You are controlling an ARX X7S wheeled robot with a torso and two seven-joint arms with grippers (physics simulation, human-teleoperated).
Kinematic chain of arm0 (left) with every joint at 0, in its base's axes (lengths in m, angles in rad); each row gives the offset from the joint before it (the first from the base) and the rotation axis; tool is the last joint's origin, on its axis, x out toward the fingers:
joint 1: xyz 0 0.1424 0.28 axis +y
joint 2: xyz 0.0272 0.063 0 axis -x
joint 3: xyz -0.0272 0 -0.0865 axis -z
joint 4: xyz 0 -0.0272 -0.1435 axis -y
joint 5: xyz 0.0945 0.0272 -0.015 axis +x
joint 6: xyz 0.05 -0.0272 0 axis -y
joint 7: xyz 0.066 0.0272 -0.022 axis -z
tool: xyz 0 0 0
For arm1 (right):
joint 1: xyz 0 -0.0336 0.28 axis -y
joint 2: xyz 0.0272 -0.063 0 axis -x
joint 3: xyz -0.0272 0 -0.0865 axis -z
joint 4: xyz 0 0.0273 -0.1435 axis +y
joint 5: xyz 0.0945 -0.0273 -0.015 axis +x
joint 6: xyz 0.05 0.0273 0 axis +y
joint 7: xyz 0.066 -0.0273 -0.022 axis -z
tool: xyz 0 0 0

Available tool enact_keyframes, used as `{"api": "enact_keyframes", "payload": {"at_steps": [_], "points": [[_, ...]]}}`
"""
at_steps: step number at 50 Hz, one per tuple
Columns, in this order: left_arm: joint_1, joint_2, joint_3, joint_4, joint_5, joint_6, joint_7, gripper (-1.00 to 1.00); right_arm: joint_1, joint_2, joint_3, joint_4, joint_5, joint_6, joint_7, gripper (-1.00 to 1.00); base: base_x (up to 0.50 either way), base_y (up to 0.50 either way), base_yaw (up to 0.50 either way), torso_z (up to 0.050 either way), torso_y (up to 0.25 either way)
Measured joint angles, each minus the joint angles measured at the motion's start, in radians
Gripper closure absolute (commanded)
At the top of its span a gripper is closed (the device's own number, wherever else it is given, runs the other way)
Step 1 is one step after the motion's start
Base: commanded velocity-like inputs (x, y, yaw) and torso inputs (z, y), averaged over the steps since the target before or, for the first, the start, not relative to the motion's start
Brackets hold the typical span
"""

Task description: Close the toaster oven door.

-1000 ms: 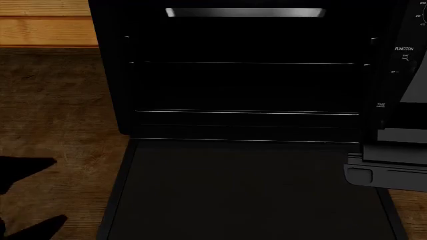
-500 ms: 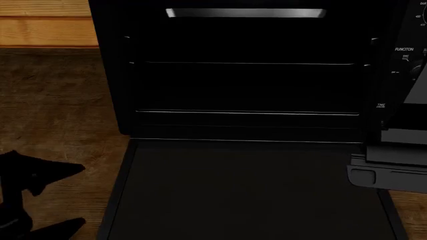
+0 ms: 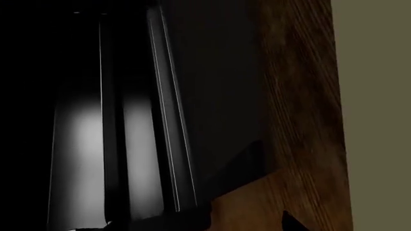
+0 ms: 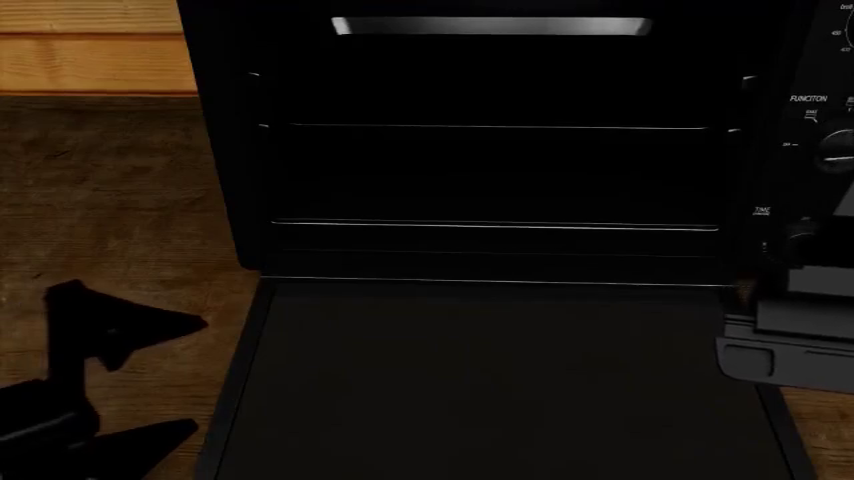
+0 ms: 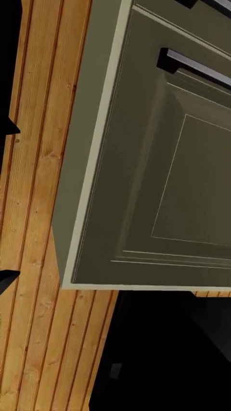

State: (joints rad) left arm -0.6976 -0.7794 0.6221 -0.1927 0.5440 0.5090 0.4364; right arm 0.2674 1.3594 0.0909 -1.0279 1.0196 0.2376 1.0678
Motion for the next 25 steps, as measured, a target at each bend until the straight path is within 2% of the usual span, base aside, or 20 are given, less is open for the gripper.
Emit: {"api": "enact_keyframes", "payload": {"at_steps": [25], "points": [[-0.097, 0.072, 0.051, -0.12, 0.037, 0.084, 0.006, -1.0, -0.146, 0.033, 0.126, -0.007, 0.003, -0.038, 0.017, -1.0, 0.0, 0.0, -0.01, 0.0, 0.0]]}}
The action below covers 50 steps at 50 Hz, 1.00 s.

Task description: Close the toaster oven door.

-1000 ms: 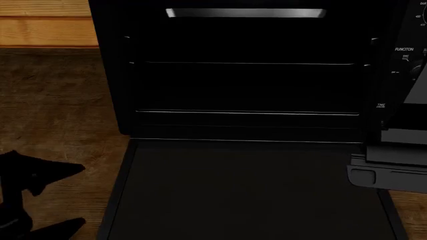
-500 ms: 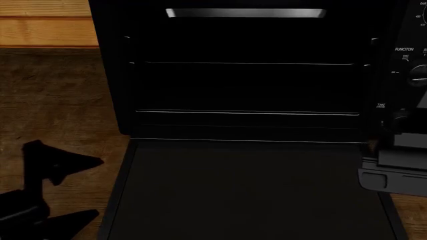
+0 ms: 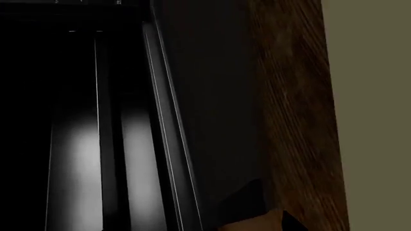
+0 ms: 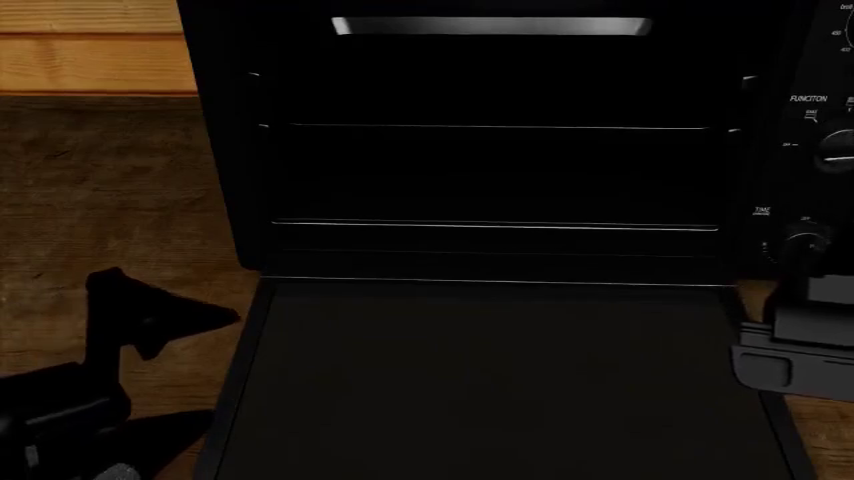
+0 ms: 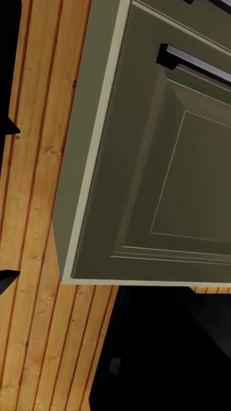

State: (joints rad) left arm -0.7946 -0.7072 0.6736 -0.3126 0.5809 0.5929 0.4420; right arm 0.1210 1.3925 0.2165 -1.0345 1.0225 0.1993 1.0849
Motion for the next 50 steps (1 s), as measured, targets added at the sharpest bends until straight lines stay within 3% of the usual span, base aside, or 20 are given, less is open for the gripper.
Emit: {"api": "enact_keyframes", "payload": {"at_steps": [23, 50], "points": [[-0.033, 0.017, 0.032, 0.024, 0.091, 0.055, -0.012, -1.0, -0.14, 0.011, 0.13, -0.004, -0.001, -0.025, 0.005, -1.0, 0.0, 0.0, -0.01, 0.0, 0.0], [-0.02, 0.039, 0.067, 0.055, 0.056, 0.095, -0.08, -1.0, -0.3, 0.038, 0.274, -0.01, 0.003, -0.062, 0.023, -1.0, 0.0, 0.0, 0.0, 0.0, 0.0]]}}
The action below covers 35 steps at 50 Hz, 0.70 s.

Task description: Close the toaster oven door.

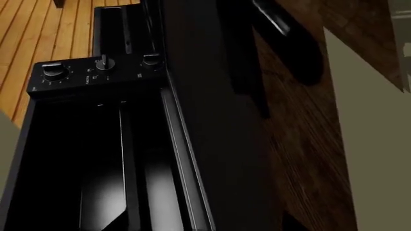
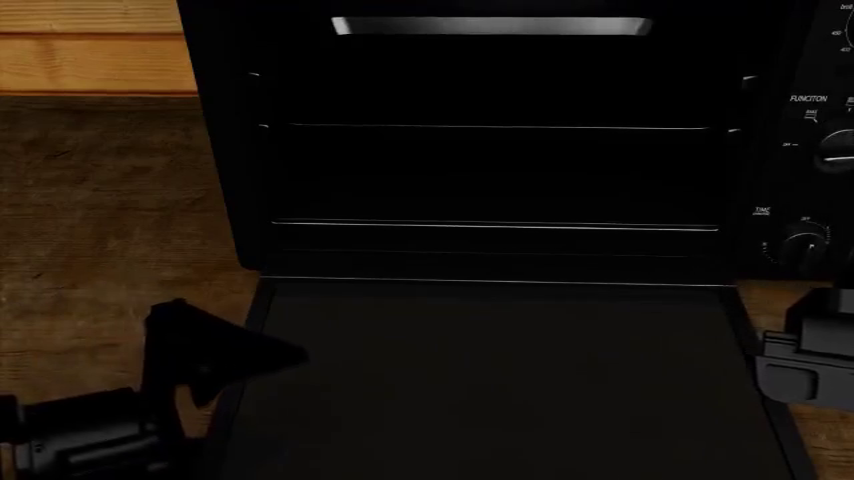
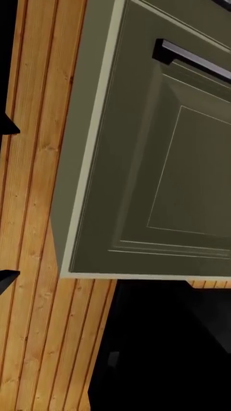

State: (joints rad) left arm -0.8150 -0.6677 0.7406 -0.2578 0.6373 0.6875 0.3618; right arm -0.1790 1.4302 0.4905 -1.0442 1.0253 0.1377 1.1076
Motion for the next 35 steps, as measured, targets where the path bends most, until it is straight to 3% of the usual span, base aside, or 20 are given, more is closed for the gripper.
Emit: {"api": "enact_keyframes", "payload": {"at_steps": [22, 35], "points": [[-0.013, -0.014, -0.018, 0.035, -0.015, -0.005, 0.005, -1.0, -0.146, 0.022, 0.156, -0.002, 0.017, -0.021, 0.012, -1.0, 0.0, 0.0, 0.0, 0.0, 0.0], [-0.009, -0.016, -0.021, 0.048, -0.025, -0.025, 0.017, -1.0, -0.326, 0.028, 0.34, -0.003, 0.023, -0.04, 0.015, -1.0, 0.0, 0.0, 0.0, 0.0, 0.003]]}}
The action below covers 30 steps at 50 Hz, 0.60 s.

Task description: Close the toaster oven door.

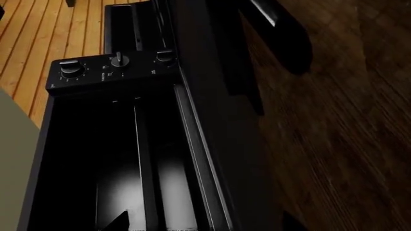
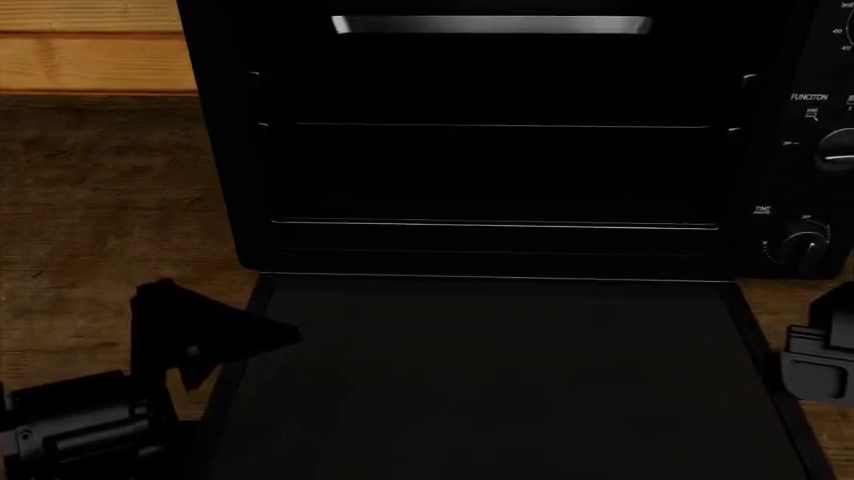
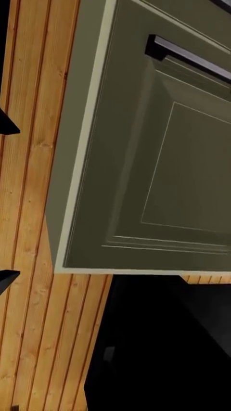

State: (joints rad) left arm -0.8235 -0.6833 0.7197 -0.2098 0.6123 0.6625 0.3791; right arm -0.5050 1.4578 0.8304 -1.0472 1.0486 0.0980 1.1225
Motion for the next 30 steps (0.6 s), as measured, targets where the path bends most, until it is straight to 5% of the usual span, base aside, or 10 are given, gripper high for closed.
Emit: {"api": "enact_keyframes", "payload": {"at_steps": [30], "points": [[-0.019, 0.004, -0.052, 0.04, -0.086, -0.054, 0.016, -1.0, -0.252, 0.01, 0.244, 0.0, 0.004, -0.029, 0.011, -1.0, 0.0, 0.0, 0.0, 0.002, 0.004]]}}
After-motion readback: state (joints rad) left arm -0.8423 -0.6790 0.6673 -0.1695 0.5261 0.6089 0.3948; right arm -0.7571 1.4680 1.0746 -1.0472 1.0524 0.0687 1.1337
